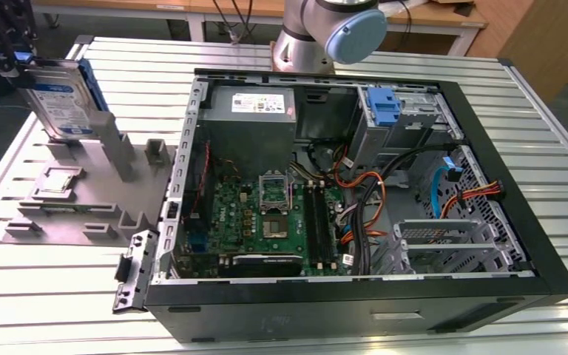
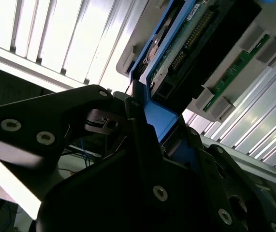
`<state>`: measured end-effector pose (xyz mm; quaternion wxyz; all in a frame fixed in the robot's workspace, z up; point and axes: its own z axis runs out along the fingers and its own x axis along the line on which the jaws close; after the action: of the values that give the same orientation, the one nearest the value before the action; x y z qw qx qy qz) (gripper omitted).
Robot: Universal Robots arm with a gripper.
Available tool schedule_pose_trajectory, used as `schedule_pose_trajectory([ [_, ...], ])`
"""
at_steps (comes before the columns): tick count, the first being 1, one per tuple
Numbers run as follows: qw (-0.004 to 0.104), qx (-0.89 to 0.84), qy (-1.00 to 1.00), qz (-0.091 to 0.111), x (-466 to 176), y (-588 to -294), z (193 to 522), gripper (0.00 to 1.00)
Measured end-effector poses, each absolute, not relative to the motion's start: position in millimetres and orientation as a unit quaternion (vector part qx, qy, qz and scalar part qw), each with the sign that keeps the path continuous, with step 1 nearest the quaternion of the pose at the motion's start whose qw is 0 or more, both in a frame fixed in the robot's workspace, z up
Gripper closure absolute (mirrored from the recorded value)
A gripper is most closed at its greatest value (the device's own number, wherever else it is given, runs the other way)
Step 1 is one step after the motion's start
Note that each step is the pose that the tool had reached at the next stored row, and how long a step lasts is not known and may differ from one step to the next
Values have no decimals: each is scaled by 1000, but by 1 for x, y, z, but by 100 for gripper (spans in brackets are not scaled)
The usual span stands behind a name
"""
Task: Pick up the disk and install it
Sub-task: 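Pick up the disk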
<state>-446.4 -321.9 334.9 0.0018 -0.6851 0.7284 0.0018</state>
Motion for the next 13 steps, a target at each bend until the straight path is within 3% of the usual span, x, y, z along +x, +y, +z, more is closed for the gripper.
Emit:
schedule_pose_trajectory([
  [13,1,-685,728,1,-446,-322,341,64],
])
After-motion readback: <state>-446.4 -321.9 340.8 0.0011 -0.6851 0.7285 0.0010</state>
